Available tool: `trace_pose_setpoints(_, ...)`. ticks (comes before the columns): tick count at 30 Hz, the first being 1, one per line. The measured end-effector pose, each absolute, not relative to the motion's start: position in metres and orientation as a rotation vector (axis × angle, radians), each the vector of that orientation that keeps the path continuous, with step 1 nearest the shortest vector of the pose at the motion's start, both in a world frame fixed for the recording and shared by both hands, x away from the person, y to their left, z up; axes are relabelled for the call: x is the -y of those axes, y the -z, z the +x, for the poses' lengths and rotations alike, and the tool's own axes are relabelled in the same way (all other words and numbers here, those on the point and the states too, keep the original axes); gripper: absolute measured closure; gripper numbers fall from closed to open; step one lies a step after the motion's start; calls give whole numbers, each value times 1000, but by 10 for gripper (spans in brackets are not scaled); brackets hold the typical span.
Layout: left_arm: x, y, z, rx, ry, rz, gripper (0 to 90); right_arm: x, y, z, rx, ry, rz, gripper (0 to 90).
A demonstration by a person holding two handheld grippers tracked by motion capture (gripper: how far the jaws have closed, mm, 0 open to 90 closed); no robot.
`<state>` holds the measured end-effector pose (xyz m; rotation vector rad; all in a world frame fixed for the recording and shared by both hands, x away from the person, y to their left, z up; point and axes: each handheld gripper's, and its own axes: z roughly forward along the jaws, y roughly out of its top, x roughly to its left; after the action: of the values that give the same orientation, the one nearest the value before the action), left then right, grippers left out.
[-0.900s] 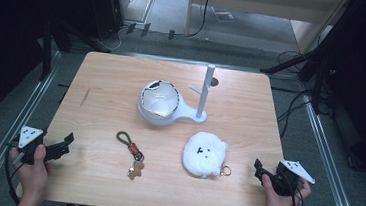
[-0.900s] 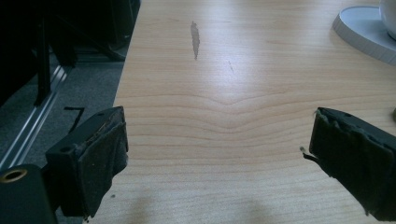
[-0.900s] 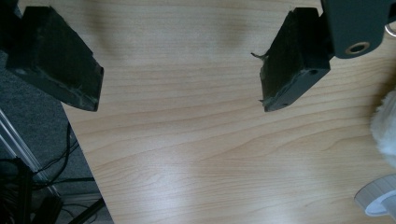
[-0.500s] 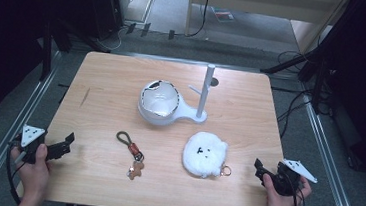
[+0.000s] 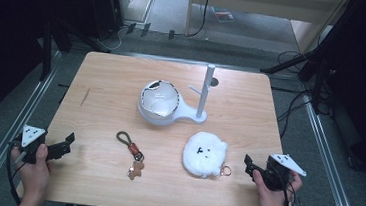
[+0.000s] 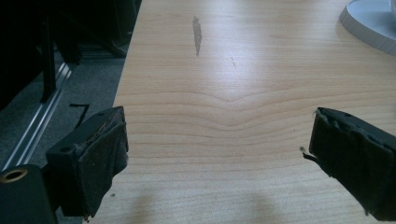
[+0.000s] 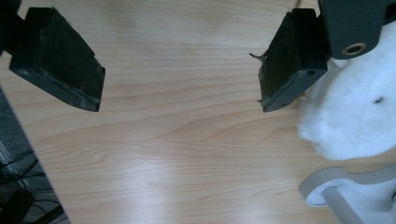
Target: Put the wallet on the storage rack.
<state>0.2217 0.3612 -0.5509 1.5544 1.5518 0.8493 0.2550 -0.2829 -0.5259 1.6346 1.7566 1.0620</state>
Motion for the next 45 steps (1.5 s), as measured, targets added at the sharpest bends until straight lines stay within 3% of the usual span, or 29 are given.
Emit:
trace_pose_setpoints(16, -359, 551, 222, -1538, -853, 1580, 61, 229, 521, 254, -1914, -1117, 1546, 173)
trace_pose_setpoints(45, -358, 551, 223, -1534, -854, 1598, 61, 189, 539, 273, -2097, -1110, 1579, 157)
